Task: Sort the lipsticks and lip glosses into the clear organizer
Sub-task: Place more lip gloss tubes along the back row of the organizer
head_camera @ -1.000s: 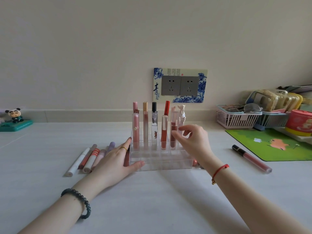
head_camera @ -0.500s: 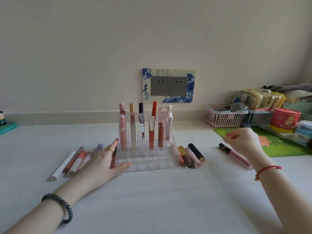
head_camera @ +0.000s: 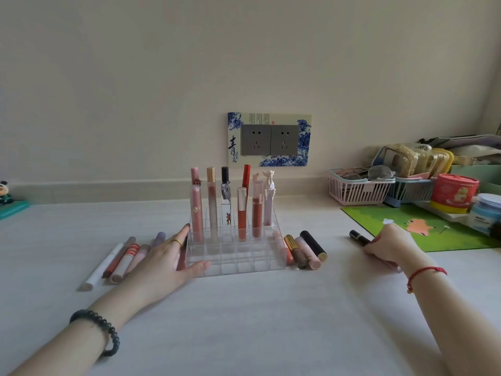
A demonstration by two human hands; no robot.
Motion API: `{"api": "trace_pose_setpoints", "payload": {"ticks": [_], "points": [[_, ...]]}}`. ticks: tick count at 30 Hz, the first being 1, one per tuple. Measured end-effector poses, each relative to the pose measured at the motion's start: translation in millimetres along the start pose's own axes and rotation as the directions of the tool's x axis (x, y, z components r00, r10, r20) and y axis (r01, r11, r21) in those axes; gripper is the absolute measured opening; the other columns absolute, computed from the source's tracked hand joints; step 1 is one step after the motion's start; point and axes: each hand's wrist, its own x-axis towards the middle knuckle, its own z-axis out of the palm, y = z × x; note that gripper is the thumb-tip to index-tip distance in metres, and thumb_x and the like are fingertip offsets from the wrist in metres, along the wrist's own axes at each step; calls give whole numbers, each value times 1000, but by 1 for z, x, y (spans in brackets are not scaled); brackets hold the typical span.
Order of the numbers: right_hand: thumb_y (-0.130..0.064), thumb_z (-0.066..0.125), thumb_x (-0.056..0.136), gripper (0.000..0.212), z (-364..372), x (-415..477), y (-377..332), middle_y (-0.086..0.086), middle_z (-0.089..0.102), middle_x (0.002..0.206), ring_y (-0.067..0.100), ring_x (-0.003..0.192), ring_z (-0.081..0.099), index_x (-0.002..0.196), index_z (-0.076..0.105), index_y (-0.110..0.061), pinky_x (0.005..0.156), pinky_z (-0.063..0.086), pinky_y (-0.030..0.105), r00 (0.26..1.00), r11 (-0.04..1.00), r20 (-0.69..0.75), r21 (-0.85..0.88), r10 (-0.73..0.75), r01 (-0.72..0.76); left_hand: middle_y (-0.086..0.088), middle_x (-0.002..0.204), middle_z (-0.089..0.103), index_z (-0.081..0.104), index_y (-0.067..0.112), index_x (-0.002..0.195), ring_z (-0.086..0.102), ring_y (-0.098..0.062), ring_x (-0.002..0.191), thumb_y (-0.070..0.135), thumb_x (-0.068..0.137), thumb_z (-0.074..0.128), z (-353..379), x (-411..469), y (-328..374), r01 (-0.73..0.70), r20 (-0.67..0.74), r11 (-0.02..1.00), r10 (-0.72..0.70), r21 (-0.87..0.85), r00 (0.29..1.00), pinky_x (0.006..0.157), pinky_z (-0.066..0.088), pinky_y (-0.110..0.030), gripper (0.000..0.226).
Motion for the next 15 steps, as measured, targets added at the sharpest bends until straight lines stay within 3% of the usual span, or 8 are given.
{"api": "trace_pose_setpoints", "payload": {"ticks": [3,5,8,10,12,15], "points": [[-17,57,82,23,-4,-7,-9,12,54,57,23,50,51,81,65,4,44,37,23,996,990,-59,119,-66,72,-4,151,29,-1,35,145,-4,-15,144,86,52,26,1,1,-1,2,1,1000,-2,-4,1000,114,17,-44,109],[-20,55,84,28,-7,-13,-20,14,55,47,18,42,48,66,64,0,47,38,23,967,911,-168,334,-194,241,-14,139,45,0,35,145,-1,-17,144,87,53,25,1,2,-3,-2,3,1000,2,1,1000,113,21,-45,109],[-20,61,84,11,-11,-35,-50,0,66,58,4,54,56,74,66,-16,56,44,20,888,588,-364,667,-280,458,-17,123,57,2,35,145,2,-19,144,86,55,26,2,4,-4,1,-2,1000,-1,12,1000,111,24,-45,106],[-16,63,82,4,-9,-50,-72,-11,68,61,-5,59,61,83,65,-19,59,51,15,854,420,-410,746,-321,516,-17,122,57,1,36,145,5,-19,144,86,56,26,2,4,-4,4,-3,1000,-4,18,1000,111,26,-45,105],[-12,64,81,8,-6,-57,-90,-16,68,59,-7,64,64,83,65,-20,64,53,12,823,347,-423,759,-379,550,-14,125,57,0,36,145,4,-18,144,87,55,24,1,3,-3,8,9,999,-9,34,1000,111,25,-45,106],[-13,64,81,11,-1,-62,-111,-14,69,65,-5,70,65,79,63,-24,71,54,16,791,357,-426,725,-439,589,-4,136,51,-3,37,145,-4,-16,144,87,52,23,1,1,-1,11,22,999,-11,30,1000,114,20,-44,108]]}}
